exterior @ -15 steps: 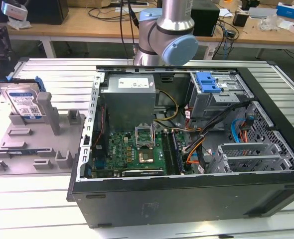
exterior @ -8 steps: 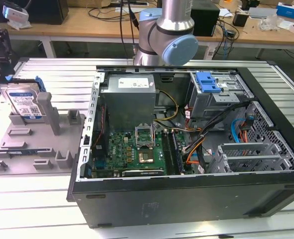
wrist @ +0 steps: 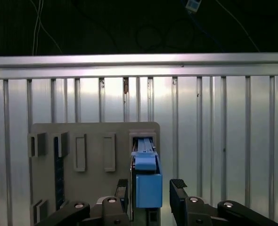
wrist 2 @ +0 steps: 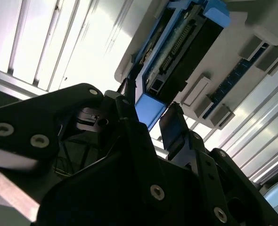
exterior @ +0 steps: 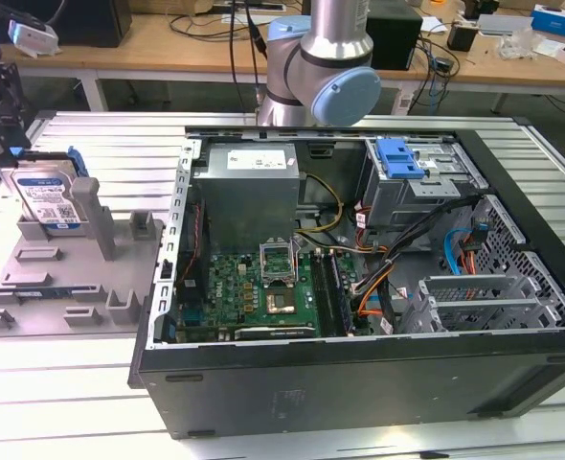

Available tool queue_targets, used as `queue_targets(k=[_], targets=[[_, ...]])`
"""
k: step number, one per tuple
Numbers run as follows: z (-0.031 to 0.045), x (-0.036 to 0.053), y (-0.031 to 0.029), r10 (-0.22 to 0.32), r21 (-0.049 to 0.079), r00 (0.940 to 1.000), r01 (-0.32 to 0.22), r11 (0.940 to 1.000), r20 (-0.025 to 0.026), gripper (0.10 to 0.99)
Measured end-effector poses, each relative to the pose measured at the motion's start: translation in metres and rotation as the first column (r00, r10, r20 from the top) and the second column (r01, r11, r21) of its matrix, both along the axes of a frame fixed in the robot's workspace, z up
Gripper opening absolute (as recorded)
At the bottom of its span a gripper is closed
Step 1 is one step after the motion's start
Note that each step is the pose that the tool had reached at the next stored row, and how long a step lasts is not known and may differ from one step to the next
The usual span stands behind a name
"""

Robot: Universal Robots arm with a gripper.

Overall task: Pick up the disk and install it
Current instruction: 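Pick up the disk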

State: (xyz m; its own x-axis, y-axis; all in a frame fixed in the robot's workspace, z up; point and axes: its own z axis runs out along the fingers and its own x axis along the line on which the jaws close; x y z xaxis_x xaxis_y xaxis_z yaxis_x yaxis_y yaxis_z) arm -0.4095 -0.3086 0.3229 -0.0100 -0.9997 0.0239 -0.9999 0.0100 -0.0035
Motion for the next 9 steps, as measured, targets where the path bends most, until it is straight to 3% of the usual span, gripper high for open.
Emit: queue_targets(k=[9], targets=[[-0.0096, -0.0001, -0.0001, 0.006, 0.0, 1.0, -0.006, 1.0, -0.0008, 0.482]])
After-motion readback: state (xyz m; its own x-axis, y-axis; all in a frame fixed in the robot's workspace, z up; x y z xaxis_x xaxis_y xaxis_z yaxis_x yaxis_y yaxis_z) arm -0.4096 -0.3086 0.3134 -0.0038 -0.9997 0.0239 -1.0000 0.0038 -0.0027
